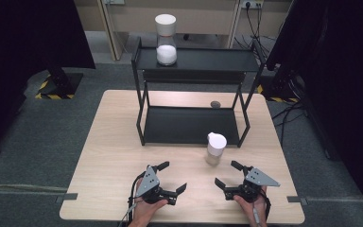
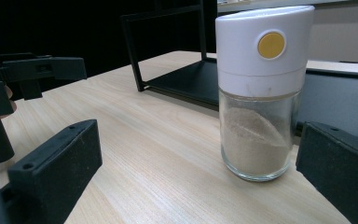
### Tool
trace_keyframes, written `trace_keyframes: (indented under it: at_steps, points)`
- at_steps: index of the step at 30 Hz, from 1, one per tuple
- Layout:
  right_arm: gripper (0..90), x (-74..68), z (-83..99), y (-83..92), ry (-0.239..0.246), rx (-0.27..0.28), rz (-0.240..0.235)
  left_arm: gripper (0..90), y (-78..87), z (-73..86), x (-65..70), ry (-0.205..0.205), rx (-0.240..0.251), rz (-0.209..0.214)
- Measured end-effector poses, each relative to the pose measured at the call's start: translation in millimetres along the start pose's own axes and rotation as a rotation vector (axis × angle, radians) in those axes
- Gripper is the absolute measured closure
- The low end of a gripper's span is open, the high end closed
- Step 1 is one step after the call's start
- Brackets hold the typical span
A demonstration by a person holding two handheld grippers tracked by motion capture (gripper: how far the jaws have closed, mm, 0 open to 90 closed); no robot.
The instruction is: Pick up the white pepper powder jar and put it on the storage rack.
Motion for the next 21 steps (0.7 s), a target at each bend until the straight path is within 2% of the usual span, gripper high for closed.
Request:
trace_keyframes:
  at_steps: [12, 21]
  points:
    - [0.4, 0.2, -2.1, -0.6, 0.0, 0.014, 0.025, 0.2, 0.8, 1.4, -0.8, 0.008, -0.003, 0.0]
    - [0.4, 7.2, -6.0, -7.2, 0.0, 0.023, 0.046, 0.2, 0.5, 2.0, -1.5, 0.013, -0.004, 0.0]
Point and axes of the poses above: each handheld gripper's, and its own axes: y roughly backward along the jaws, z roughly out of its underside, x roughly to its right, the point moved 10 cm from there along -y, roughly forward along the jaws, and after that the axes turned 1 degree about -x, right-handed, at the moved point
